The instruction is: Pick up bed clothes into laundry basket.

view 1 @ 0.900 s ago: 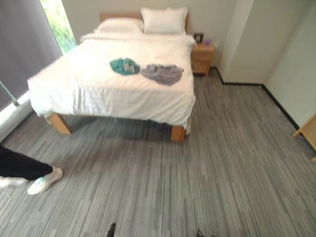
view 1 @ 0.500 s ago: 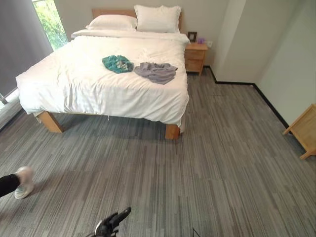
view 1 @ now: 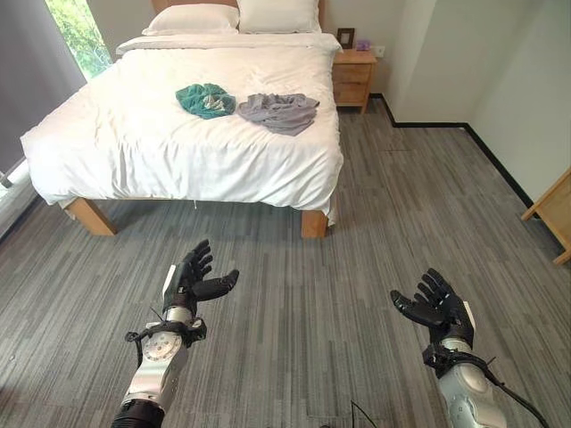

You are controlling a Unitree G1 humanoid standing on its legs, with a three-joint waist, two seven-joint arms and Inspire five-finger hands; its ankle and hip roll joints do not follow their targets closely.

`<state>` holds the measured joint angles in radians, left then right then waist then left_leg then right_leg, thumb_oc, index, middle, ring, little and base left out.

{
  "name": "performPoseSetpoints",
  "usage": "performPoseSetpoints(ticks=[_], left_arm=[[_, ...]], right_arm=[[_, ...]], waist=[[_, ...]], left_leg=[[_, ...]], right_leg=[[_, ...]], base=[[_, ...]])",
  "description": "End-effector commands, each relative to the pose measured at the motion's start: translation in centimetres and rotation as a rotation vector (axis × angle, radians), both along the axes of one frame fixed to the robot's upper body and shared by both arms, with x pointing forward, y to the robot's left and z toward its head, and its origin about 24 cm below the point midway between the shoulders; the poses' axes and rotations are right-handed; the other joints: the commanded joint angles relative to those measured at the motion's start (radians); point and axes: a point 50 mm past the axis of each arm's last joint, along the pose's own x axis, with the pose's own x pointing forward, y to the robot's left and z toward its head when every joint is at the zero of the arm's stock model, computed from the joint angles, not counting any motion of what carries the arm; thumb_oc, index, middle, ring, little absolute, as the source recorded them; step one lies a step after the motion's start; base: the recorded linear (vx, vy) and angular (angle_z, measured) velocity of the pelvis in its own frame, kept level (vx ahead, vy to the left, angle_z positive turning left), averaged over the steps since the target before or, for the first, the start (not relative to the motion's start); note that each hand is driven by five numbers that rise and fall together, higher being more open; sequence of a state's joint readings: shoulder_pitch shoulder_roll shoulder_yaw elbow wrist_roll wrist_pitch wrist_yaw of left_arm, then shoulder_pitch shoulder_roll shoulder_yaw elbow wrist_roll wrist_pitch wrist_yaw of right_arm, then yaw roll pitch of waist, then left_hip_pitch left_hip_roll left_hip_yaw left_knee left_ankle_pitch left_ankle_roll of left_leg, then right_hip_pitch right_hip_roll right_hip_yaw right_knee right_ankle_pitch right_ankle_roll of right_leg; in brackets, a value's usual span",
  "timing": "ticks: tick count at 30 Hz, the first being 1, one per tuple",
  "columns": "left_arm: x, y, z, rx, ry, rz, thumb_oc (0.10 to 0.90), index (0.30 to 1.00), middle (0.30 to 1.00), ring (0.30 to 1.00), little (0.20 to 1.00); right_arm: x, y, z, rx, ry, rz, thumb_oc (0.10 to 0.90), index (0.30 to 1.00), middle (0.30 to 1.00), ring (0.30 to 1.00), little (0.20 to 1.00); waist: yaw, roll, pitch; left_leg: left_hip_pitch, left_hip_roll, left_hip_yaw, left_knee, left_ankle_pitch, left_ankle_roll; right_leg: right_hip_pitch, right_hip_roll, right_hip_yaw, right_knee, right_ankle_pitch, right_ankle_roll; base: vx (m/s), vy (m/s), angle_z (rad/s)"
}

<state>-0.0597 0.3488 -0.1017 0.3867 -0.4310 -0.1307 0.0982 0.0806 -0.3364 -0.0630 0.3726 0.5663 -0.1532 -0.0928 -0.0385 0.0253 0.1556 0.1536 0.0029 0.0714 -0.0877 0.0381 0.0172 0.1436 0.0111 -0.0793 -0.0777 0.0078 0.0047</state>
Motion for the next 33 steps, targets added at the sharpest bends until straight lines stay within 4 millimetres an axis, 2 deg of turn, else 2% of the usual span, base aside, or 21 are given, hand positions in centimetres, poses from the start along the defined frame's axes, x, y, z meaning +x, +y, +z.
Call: performPoseSetpoints(ticks=[1,6,8,9,10,12,14,15,16,17,20,21,23,24,25,26,27,28,29,31,33], left_arm=[[2.5,0.6,3.3,0.019,-0.153,0.0,0.8,0.9,0.9,0.9,0.9],[1.8,0.5,3.8,0.003,-0.175,-0.012,0.8,0.9,0.9,0.9,0.9],[1.9,0.1,4.3,0.005,-0.192,-0.028,0.8,0.9,0.9,0.9,0.9],[1.9,0.0,4.5,0.006,-0.198,-0.036,0.8,0.9,0.9,0.9,0.9],[2.0,0.0,5.0,0.011,-0.219,-0.036,0.8,0.9,0.9,0.9,0.9],[2.0,0.0,5.2,0.0,-0.233,-0.025,0.8,0.9,0.9,0.9,0.9],[2.1,0.0,5.4,-0.001,-0.238,-0.022,0.8,0.9,0.9,0.9,0.9],[2.3,0.0,5.9,-0.004,-0.263,-0.017,0.8,0.9,0.9,0.9,0.9],[3.2,-0.4,6.6,-0.014,-0.291,-0.023,0.8,0.9,0.9,0.9,0.9],[3.2,-0.4,6.6,-0.014,-0.291,-0.023,0.8,0.9,0.9,0.9,0.9],[3.7,-0.9,6.8,-0.031,-0.305,-0.03,0.8,0.9,0.9,0.9,0.9],[3.7,-1.4,6.9,-0.048,-0.31,-0.047,0.8,0.9,0.9,0.9,0.9],[3.5,-1.5,6.8,-0.062,-0.313,-0.054,0.8,0.9,0.9,0.9,0.9],[3.2,-1.7,6.5,-0.073,-0.305,-0.062,0.8,0.9,0.9,0.9,0.9],[2.7,-1.8,5.9,-0.109,-0.282,-0.052,0.8,0.9,0.9,0.9,0.9],[2.6,-1.8,5.7,-0.133,-0.277,-0.044,0.8,0.9,0.9,0.9,0.9],[2.6,-2.0,6.2,-0.194,-0.298,-0.049,0.8,0.9,0.9,0.9,0.9],[2.6,-2.0,6.2,-0.193,-0.298,-0.05,0.8,0.9,0.9,0.9,0.9],[2.8,-2.3,6.6,-0.22,-0.313,-0.048,0.8,0.9,0.9,0.9,0.9],[3.6,-3.1,7.9,-0.292,-0.367,-0.061,0.8,0.9,0.9,0.9,0.9],[3.8,-3.4,8.3,-0.332,-0.388,-0.071,0.8,0.9,0.9,0.9,0.9]], right_arm=[[2.1,0.0,3.3,-0.046,-0.174,0.016,0.8,0.9,0.9,0.9,0.9],[2.4,0.3,3.2,-0.022,-0.179,0.0,0.8,0.9,0.9,0.9,0.9],[2.4,0.3,3.1,-0.006,-0.182,-0.007,0.8,0.9,0.9,0.9,0.9],[2.4,0.6,3.1,0.001,-0.186,-0.002,0.8,0.9,0.9,0.9,0.9],[2.8,1.3,3.4,0.003,-0.202,0.023,0.8,0.9,0.9,0.9,0.9],[3.1,1.9,3.7,0.026,-0.226,0.029,0.8,0.9,0.9,0.9,0.9],[3.0,2.0,3.8,0.03,-0.231,0.033,0.8,0.9,0.9,0.9,0.9],[2.8,1.8,4.0,0.034,-0.247,0.023,0.8,0.9,0.9,0.9,0.9],[2.8,1.4,4.4,0.04,-0.268,-0.004,0.8,0.9,0.9,0.9,0.9],[2.8,1.4,4.4,0.04,-0.268,-0.004,0.8,0.9,0.9,0.9,0.9],[2.4,1.0,4.6,0.037,-0.28,-0.022,0.8,0.9,0.9,0.9,0.9],[1.7,0.6,4.3,0.022,-0.263,-0.025,0.8,0.9,0.9,0.9,0.9],[1.5,0.4,4.2,0.014,-0.256,-0.022,0.8,0.9,0.9,0.9,0.9],[1.6,0.3,4.4,-0.002,-0.255,-0.007,0.8,0.9,0.9,0.9,0.9],[1.5,0.2,4.2,0.002,-0.243,0.003,0.8,0.9,0.9,0.9,0.9],[1.7,0.1,4.4,0.01,-0.251,0.001,0.8,0.9,0.9,0.9,0.9],[2.0,0.1,5.0,0.039,-0.284,-0.002,0.8,0.9,0.9,0.9,0.9],[2.0,0.1,5.0,0.04,-0.284,-0.003,0.8,0.9,0.9,0.9,0.9],[2.4,0.0,5.1,0.034,-0.291,0.0,0.8,0.9,0.9,0.9,0.9],[3.9,-0.3,6.8,-0.041,-0.315,0.032,0.8,0.9,0.9,0.9,0.9],[4.9,0.1,8.4,-0.057,-0.367,0.07,0.8,0.9,0.9,0.9,0.9]], waist=[[0.018,-0.06,-0.03],[0.03,-0.058,-0.002],[0.031,-0.049,0.012],[0.028,-0.043,0.024],[0.021,-0.027,0.063],[0.012,-0.013,0.084],[-0.002,-0.009,0.086],[-0.033,-0.014,0.078],[-0.072,-0.02,0.081],[-0.072,-0.02,0.081],[-0.114,-0.014,0.073],[-0.128,-0.019,0.051],[-0.13,-0.014,0.043],[-0.128,-0.009,0.037],[-0.126,0.002,0.015],[-0.125,-0.016,0.01],[-0.089,-0.055,0.033],[-0.091,-0.057,0.032],[-0.062,-0.075,0.055],[-0.002,-0.08,0.083],[0.03,-0.076,0.074]], left_leg=[[-0.007,0.023,-0.027,0.034,-0.097,-0.038],[-0.053,0.002,-0.032,0.113,-0.143,-0.018],[-0.071,-0.005,-0.044,0.142,-0.164,-0.001],[-0.074,-0.007,-0.045,0.149,-0.172,0.011],[-0.065,-0.008,-0.035,0.161,-0.188,0.03],[-0.034,-0.003,-0.035,0.15,-0.198,0.03],[-0.002,0.001,-0.039,0.13,-0.206,0.024],[0.059,0.001,-0.064,0.104,-0.23,-0.001],[0.116,0.019,-0.091,0.088,-0.256,-0.033],[0.116,0.019,-0.091,0.088,-0.256,-0.033],[0.214,0.084,-0.106,0.071,-0.276,-0.08],[0.226,0.112,-0.135,0.118,-0.219,-0.112],[0.218,0.132,-0.142,0.16,-0.193,-0.118],[0.202,0.149,-0.142,0.222,-0.113,-0.133],[0.135,0.198,-0.148,0.412,0.102,-0.151],[0.074,0.221,-0.129,0.576,0.207,-0.159],[-0.068,0.227,-0.096,0.82,0.218,-0.121],[-0.075,0.224,-0.099,0.824,0.219,-0.12],[-0.142,0.21,-0.085,0.91,0.181,-0.101],[-0.321,0.234,0.016,0.863,0.135,-0.118],[-0.373,0.222,0.089,0.724,0.122,-0.134]], right_leg=[[-0.057,-0.168,0.029,0.062,-0.042,0.155],[-0.079,-0.191,0.044,0.108,-0.06,0.165],[-0.147,-0.195,0.055,0.251,-0.088,0.173],[-0.206,-0.196,0.064,0.357,-0.071,0.18],[-0.306,-0.205,0.055,0.555,0.013,0.191],[-0.385,-0.214,0.032,0.626,0.033,0.196],[-0.414,-0.217,0.021,0.612,0.023,0.193],[-0.446,-0.198,0.024,0.452,0.004,0.186],[-0.46,-0.186,0.044,0.244,0.036,0.198],[-0.46,-0.186,0.044,0.244,0.036,0.198],[-0.49,-0.183,-0.014,0.065,0.124,0.226],[-0.48,-0.183,-0.018,0.106,0.138,0.212],[-0.471,-0.172,-0.021,0.128,0.143,0.201],[-0.459,-0.155,-0.03,0.145,0.137,0.181],[-0.406,-0.099,-0.032,0.179,0.079,0.123],[-0.359,-0.092,-0.047,0.186,0.05,0.083],[-0.262,-0.072,-0.041,0.177,0.002,0.028],[-0.265,-0.076,-0.042,0.175,0.005,0.028],[-0.222,-0.069,-0.04,0.168,-0.025,0.011],[-0.105,-0.065,-0.047,0.125,-0.062,0.012],[-0.036,-0.067,-0.055,0.091,-0.077,0.023]], base=[[0.0,0.0,0.0],[0.04,0.058,-0.04],[0.01,0.115,-0.01],[-0.03,0.209,-0.08],[-0.04,0.169,-0.13],[0.19,0.114,-0.05],[0.38,-0.01,0.01],[0.67,-0.169,0.09],[0.66,-0.165,0.27],[0.51,-0.162,0.41],[0.59,-0.257,0.52],[0.35,-0.206,0.54],[0.41,-0.237,0.6],[0.7,-0.438,0.84],[0.74,-0.55,0.59],[0.96,-0.873,0.07],[0.55,-0.604,0.0],[0.49,-0.556,0.09],[0.34,-0.35,0.03],[0.65,-0.409,-0.24],[0.61,-0.147,-0.05]])
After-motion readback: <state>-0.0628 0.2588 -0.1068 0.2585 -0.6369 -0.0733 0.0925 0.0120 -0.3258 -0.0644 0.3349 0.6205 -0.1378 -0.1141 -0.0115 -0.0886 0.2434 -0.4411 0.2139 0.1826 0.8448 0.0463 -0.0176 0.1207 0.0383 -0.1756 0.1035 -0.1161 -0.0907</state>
